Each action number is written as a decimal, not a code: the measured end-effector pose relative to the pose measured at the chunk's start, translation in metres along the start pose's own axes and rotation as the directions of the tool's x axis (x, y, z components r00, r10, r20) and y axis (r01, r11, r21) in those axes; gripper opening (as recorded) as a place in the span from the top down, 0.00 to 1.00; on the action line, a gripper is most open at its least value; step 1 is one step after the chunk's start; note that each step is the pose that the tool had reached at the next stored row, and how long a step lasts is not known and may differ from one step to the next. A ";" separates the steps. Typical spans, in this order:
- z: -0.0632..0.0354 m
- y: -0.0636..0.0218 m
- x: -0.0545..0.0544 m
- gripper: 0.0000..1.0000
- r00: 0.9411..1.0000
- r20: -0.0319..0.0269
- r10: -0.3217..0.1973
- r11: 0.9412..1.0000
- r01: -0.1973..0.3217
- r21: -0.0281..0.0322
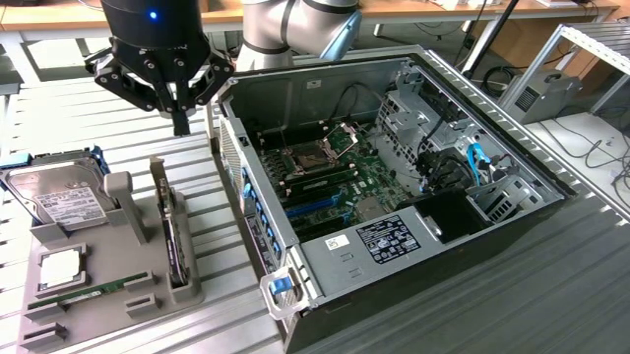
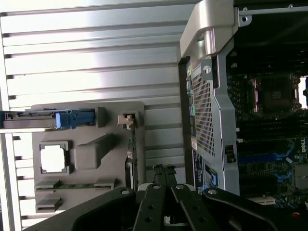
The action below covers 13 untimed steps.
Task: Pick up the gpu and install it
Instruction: 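Reach for the gpu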
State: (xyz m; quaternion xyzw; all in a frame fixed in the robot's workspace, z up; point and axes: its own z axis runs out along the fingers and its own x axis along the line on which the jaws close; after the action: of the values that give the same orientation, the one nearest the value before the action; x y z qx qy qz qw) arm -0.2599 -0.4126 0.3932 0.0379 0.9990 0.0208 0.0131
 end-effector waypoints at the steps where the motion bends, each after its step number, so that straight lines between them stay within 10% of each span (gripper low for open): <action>1: 0.0000 -0.0003 0.000 0.89 1.000 0.000 0.000 1.000 0.000 0.000; 13: -0.0002 -0.0035 0.000 0.89 1.000 0.000 0.000 1.000 0.000 0.000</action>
State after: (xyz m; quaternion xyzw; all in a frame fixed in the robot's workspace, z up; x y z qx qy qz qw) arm -0.2599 -0.4161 0.3932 0.0379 0.9990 0.0208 0.0131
